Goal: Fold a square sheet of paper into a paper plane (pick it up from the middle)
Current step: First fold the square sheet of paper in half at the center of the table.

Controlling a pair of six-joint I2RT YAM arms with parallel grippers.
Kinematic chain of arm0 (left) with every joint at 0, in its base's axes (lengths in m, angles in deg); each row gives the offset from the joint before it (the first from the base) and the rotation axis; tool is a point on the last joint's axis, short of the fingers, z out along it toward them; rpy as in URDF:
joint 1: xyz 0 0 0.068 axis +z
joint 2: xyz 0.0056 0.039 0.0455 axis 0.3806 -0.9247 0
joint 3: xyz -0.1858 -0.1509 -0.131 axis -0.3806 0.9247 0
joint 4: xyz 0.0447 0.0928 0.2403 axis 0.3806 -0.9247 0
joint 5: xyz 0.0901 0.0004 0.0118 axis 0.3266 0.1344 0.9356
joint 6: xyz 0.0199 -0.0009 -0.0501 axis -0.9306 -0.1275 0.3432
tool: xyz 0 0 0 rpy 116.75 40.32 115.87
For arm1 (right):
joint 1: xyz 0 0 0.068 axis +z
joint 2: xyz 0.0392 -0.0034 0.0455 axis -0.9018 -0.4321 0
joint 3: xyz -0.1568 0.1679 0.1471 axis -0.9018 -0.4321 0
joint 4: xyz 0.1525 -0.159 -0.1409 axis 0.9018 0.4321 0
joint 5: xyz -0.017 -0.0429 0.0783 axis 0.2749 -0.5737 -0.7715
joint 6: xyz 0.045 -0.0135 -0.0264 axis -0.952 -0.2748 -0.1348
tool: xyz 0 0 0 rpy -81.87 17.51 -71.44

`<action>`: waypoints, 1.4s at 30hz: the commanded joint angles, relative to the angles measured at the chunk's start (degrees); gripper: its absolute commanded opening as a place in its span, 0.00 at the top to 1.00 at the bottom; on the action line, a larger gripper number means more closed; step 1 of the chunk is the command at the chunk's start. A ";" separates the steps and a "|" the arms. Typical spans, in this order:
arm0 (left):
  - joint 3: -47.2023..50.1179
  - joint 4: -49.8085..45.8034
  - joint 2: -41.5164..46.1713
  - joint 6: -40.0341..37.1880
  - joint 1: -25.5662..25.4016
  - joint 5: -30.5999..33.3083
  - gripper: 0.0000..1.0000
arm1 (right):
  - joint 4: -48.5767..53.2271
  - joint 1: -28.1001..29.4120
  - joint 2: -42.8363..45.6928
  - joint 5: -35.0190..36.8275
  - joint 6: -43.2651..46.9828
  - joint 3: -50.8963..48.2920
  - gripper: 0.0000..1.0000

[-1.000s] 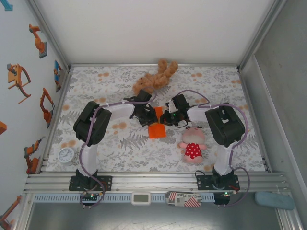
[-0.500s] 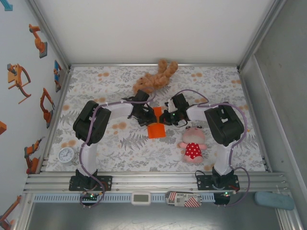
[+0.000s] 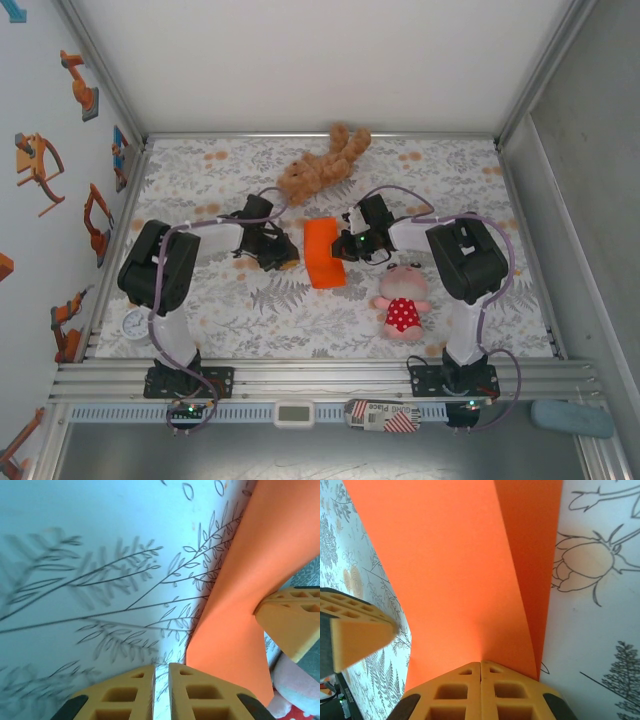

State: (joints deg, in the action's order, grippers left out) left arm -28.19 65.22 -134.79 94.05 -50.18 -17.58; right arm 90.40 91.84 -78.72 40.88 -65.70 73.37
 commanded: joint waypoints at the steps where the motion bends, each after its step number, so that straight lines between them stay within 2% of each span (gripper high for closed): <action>1: 0.42 3.12 4.52 -0.27 -0.66 0.21 0.84 | 13.43 -1.24 -5.97 12.01 2.55 -3.46 1.00; 6: 2.26 19.75 0.50 7.01 -3.43 -3.01 0.85 | 13.43 -1.19 -6.39 11.89 2.62 -3.08 1.00; 9: 0.32 23.76 -3.84 9.53 -5.23 -3.65 0.85 | 13.43 -1.24 -6.58 11.84 2.63 -3.01 1.00; 14: -0.89 22.91 -7.43 9.55 -5.95 -0.78 0.85 | 13.78 -1.25 -6.60 12.12 2.89 -3.19 1.00; 18: 1.63 21.14 -7.29 8.23 -4.06 1.86 0.85 | 14.44 -1.23 -6.79 12.93 3.49 -3.32 1.00; 24: 6.43 16.50 -2.41 4.51 1.34 5.10 0.85 | 15.31 -1.25 -6.78 13.94 3.95 -3.19 1.00; 29: 6.20 12.36 2.57 1.98 2.78 6.98 0.86 | 15.57 -1.21 -6.05 13.77 3.97 -3.35 1.00; 32: 6.20 14.80 5.38 2.49 1.61 5.18 0.86 | 15.59 -1.24 -5.62 13.77 3.98 -3.53 1.00; 35: 4.63 16.72 5.80 2.73 -1.79 5.16 0.85 | 15.55 -1.25 -5.77 13.69 3.90 -3.51 1.00; 38: 1.65 17.91 2.97 2.72 -5.53 6.07 0.85 | 15.49 -1.24 -6.21 13.51 3.94 -3.39 1.00; 42: -2.19 20.40 -3.35 4.49 -7.25 4.35 0.85 | 15.43 -1.25 -6.36 13.68 3.97 -3.43 1.00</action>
State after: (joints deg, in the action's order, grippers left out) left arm -28.21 83.61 -134.60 98.25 -57.33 -12.44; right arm 92.53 91.77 -79.16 40.88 -63.37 74.33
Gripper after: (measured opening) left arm 0.147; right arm 0.050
